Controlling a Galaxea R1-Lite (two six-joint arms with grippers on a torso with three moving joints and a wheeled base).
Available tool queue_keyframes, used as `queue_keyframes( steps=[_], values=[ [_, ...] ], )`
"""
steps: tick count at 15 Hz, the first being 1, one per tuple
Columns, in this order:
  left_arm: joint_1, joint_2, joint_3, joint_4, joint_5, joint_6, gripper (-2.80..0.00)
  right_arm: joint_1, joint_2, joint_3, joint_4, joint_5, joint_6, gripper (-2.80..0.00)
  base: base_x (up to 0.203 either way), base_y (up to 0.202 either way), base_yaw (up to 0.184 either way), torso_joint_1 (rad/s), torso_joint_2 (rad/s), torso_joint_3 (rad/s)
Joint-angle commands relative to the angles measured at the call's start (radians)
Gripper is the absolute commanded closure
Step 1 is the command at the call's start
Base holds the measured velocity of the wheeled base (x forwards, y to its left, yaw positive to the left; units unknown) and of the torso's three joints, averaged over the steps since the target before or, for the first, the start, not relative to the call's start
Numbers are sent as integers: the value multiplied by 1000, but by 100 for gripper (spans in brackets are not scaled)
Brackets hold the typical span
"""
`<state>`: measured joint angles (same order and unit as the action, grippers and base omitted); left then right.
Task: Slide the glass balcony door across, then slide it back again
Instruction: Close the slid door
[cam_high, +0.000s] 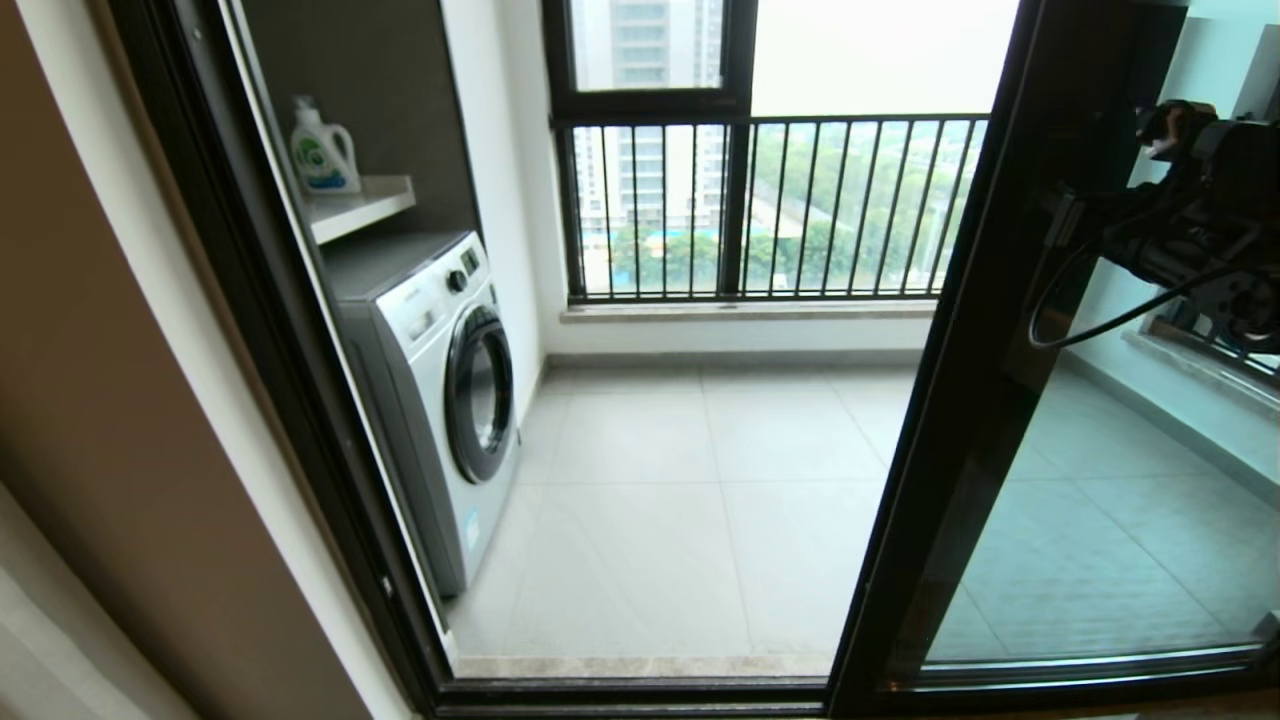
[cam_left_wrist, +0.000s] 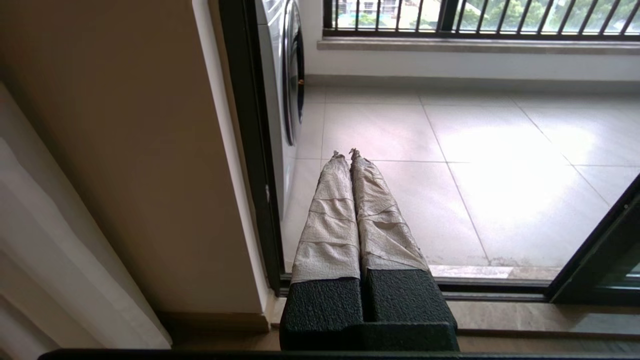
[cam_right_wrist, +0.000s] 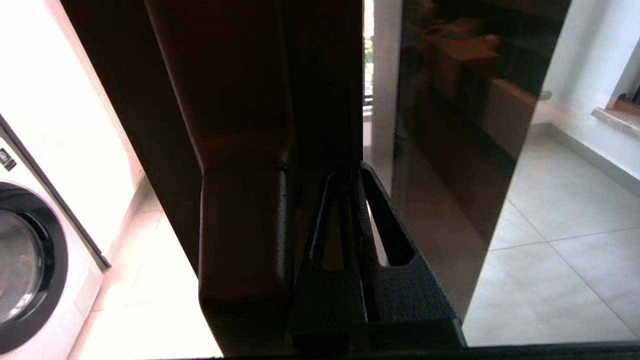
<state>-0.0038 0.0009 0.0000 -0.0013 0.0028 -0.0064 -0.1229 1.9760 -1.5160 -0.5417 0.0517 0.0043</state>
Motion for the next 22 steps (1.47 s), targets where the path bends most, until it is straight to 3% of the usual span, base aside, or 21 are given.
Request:
queue_keyframes(
  steps=[1,8,11,22],
  values=[
    [-1,1,0,0,0,-1,0,40,-12,16,-7,-16,0,0,0,0,0,0,0,0],
    [0,1,0,0,0,-1,0,134,-40,57,-7,-21,0,0,0,0,0,0,0,0],
    [-1,2,0,0,0,0,0,191,-40,51,-8,-71,-4,0,0,0,0,0,0,0],
    [-1,1,0,0,0,-1,0,358,-35,45,-7,-120,-23,0,0,0,0,0,0,0]
  ],
)
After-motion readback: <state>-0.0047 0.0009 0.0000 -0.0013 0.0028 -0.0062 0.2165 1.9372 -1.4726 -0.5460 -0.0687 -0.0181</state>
